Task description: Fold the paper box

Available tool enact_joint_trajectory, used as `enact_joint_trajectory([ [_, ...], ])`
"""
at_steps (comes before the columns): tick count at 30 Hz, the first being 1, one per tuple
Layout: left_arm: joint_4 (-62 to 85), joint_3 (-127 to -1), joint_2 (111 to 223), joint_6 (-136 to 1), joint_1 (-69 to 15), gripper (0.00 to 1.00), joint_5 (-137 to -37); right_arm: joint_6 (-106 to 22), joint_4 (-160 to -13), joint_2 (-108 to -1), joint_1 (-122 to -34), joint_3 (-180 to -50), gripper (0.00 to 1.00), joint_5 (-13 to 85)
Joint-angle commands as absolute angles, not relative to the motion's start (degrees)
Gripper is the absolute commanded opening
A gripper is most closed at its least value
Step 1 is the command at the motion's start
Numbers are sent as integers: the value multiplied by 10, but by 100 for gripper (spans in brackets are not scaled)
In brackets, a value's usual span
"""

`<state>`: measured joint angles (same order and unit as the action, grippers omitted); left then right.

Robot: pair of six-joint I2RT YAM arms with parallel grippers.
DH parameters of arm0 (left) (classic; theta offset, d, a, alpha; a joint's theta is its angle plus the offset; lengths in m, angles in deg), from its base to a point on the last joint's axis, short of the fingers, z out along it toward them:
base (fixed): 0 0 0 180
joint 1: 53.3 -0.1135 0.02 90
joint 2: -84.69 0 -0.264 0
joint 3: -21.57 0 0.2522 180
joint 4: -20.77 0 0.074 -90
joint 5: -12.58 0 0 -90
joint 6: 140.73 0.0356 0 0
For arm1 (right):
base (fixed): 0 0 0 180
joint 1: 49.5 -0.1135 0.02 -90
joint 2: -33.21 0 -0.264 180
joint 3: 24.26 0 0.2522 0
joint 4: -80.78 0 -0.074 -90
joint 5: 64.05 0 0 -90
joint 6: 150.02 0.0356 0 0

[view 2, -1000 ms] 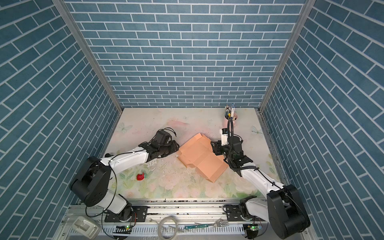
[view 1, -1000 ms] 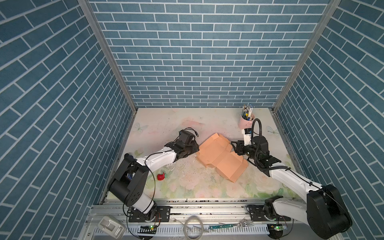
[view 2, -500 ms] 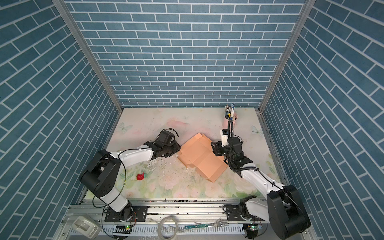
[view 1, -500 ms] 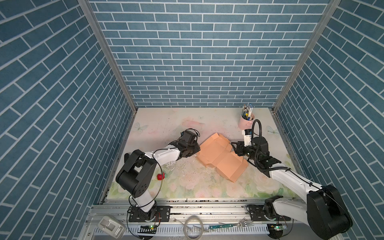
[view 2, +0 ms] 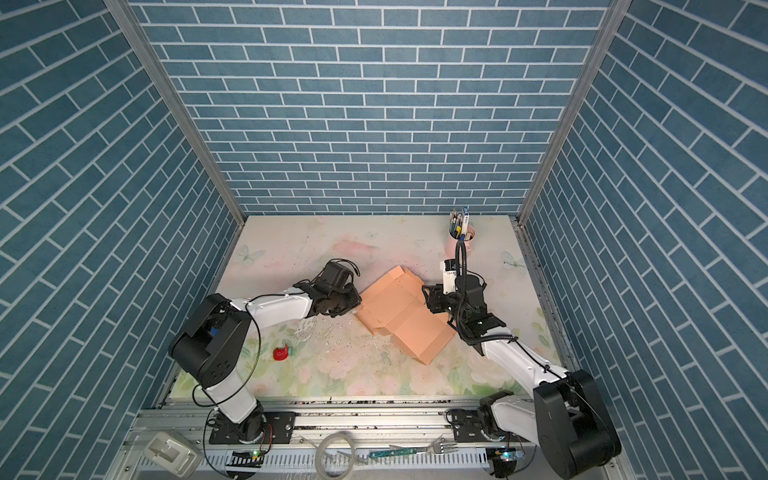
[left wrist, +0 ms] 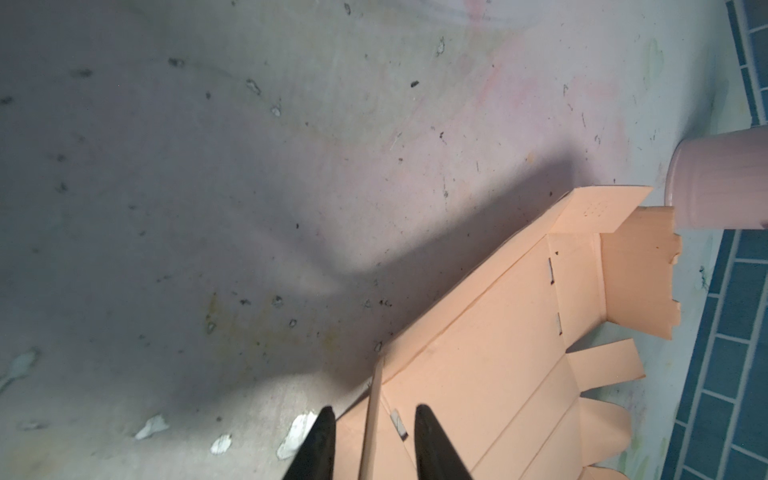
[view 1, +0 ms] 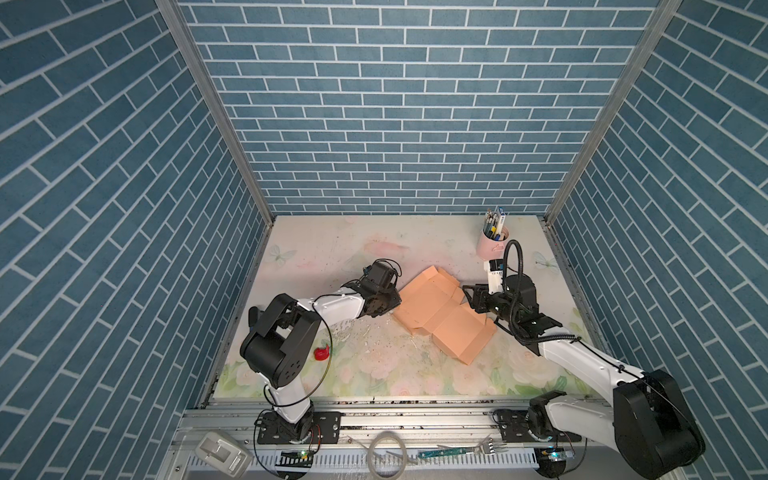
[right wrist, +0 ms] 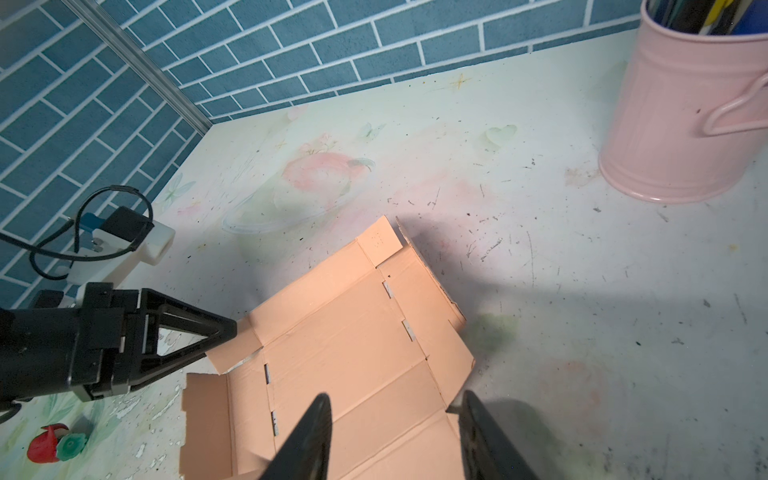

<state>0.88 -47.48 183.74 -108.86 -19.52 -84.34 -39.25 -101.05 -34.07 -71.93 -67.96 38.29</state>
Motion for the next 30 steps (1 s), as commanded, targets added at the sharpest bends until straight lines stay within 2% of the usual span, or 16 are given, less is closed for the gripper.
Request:
enact_joint_trajectory([
  [1,6,-485,1845,-1098,-189,31,-844,-381,-1020,-334,-720,-671,50,387],
  [6,16,-480,1847,-1113,-178,19,-843,-380,-1015,-330,-720,-671,50,383],
  [12,2,-488,1849,-1106,-175,0,-843,-382,-1002,-323,-720,-680,49,383],
  [17,-74,-539,1840,-1046,-179,0,-842,-396,-962,-326,-720,-710,49,391],
  [20,-111,-574,1848,-985,-194,0,-875,-409,-944,-324,-720,-725,49,385],
  [24,-129,-587,1871,-930,-233,0,-970,-407,-935,-323,-720,-730,49,381],
  [30,-222,-633,1863,-816,-253,0,-994,-409,-914,-317,-720,-734,49,380],
])
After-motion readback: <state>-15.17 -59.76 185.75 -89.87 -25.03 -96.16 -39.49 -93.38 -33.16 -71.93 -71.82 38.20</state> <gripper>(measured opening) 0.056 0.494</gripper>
